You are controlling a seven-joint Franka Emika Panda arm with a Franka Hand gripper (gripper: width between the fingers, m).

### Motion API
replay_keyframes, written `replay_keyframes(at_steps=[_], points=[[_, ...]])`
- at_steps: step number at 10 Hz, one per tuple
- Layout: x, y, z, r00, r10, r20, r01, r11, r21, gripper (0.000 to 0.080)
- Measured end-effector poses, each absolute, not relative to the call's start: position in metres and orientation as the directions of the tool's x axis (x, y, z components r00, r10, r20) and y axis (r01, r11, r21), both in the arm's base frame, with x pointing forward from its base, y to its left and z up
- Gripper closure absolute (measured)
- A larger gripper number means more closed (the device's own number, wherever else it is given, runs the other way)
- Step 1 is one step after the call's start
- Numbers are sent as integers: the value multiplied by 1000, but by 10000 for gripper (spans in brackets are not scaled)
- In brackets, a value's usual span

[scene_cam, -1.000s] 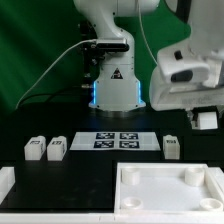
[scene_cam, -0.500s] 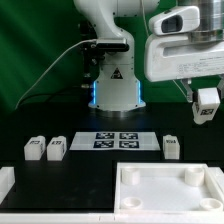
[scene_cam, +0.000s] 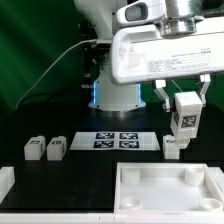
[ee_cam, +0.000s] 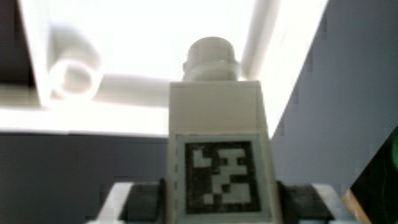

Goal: Assemble one leg

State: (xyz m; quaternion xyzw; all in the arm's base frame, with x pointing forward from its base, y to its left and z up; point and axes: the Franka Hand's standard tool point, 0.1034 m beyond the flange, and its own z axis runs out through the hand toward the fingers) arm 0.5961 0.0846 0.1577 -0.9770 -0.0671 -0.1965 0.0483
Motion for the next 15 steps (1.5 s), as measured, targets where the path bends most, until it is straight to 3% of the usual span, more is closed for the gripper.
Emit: replay_keyframes(at_steps=[2, 4, 8, 11, 15], points=[[600, 75, 159, 802, 105, 588, 141, -990, -15, 508], [597, 73, 152, 784, 101, 613, 133, -991, -8, 508], [622, 92, 129, 784, 97, 614, 148, -988, -33, 508], [623, 104, 96, 801, 98, 590, 156, -987, -48, 508], [620, 110, 86, 810, 104, 577, 163, -985, -52, 508]])
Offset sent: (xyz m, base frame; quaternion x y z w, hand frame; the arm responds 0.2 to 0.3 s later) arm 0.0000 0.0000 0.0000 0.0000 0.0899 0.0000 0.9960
